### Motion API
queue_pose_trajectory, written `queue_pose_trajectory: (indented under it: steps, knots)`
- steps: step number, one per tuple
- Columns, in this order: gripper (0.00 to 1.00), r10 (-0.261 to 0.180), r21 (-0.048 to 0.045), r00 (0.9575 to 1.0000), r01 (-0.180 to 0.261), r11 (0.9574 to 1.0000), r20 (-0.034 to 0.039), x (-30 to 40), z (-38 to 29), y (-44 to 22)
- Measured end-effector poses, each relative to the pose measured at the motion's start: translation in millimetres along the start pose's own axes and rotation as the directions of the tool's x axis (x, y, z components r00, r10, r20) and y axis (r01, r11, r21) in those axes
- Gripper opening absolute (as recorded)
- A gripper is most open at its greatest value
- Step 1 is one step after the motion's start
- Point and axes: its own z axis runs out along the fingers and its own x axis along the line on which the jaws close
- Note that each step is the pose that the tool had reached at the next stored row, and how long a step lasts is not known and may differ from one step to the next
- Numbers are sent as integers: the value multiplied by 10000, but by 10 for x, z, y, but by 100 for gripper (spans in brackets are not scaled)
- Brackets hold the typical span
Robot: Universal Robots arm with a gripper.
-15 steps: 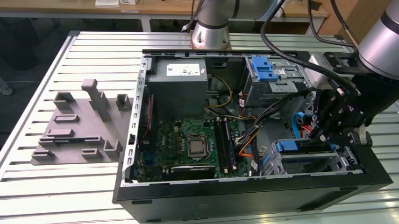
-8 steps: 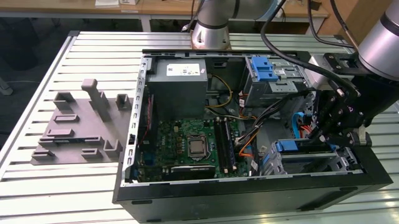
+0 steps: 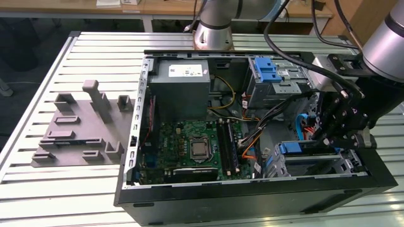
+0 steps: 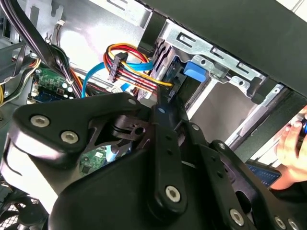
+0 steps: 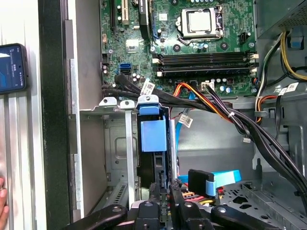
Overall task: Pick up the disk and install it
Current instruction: 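Insert the first disk wire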
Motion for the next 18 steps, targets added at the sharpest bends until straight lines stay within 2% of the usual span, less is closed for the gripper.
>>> queue_pose_trajectory:
  steps: [1, 7, 9, 11, 12, 13, 14, 18]
  knots:
    - [24, 0, 1, 10000, 0, 10000, -5, 0, -10, 0]
    - [24, 0, 1, 10000, 0, 10000, -3, 2, -106, 2]
    - [24, -1, 0, 10000, 1, 10000, -1, 2, -116, 2]
    - [22, -1, 0, 10000, 1, 10000, 0, 2, -116, 2]
    - [16, 0, 1, 10000, 0, 10000, -2, 2, -118, 2]
    - [16, -1, 1, 10000, 1, 10000, -3, 2, -119, 2]
    - [11, -1, 1, 10000, 1, 10000, -3, 2, -119, 2]
    - [11, -1, 0, 10000, 1, 10000, -3, 2, -121, 2]
